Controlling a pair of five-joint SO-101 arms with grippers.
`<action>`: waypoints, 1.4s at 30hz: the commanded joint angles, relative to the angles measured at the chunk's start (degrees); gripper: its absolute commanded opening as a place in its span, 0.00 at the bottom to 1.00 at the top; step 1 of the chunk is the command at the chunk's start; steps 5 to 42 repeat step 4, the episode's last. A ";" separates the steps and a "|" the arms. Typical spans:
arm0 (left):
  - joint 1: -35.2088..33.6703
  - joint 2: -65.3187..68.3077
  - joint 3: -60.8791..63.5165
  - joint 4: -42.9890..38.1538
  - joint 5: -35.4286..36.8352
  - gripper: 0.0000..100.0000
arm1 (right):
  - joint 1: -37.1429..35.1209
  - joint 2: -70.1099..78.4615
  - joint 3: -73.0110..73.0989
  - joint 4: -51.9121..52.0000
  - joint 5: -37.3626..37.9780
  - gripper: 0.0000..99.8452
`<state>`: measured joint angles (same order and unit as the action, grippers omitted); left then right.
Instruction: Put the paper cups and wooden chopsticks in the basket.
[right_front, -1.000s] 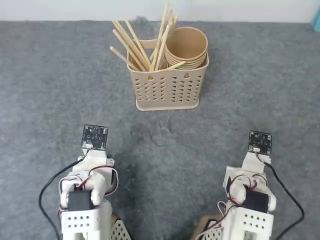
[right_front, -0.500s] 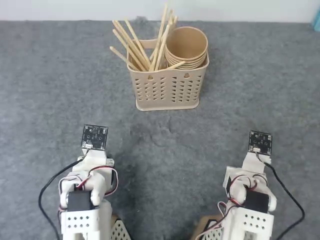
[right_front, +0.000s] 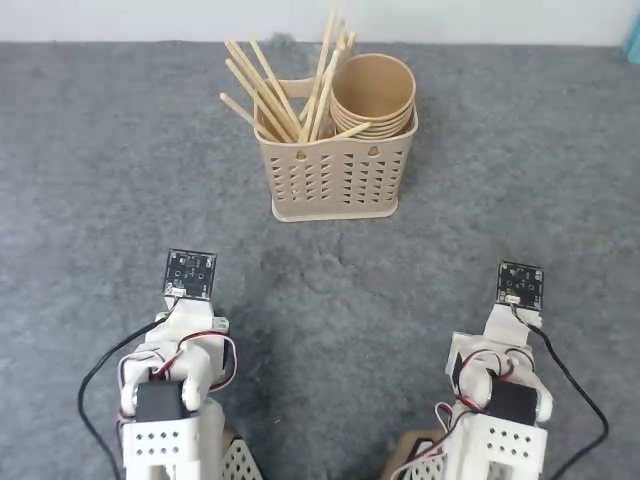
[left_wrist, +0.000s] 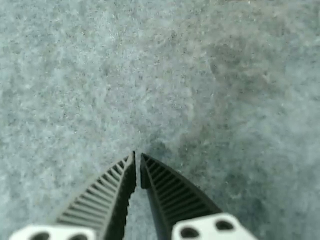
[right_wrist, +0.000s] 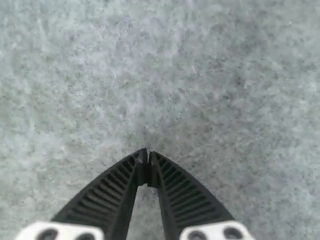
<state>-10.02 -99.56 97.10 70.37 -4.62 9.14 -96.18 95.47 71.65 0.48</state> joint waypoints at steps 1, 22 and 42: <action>-0.35 -0.88 -0.84 0.18 -0.35 0.01 | 0.31 -0.92 -0.26 0.57 0.44 0.01; -0.35 -0.88 -0.84 0.18 -0.35 0.01 | 0.31 -0.92 -0.26 0.57 0.44 0.01; -0.35 -0.88 -0.84 0.18 -0.35 0.01 | 0.31 -0.92 -0.26 0.57 0.44 0.01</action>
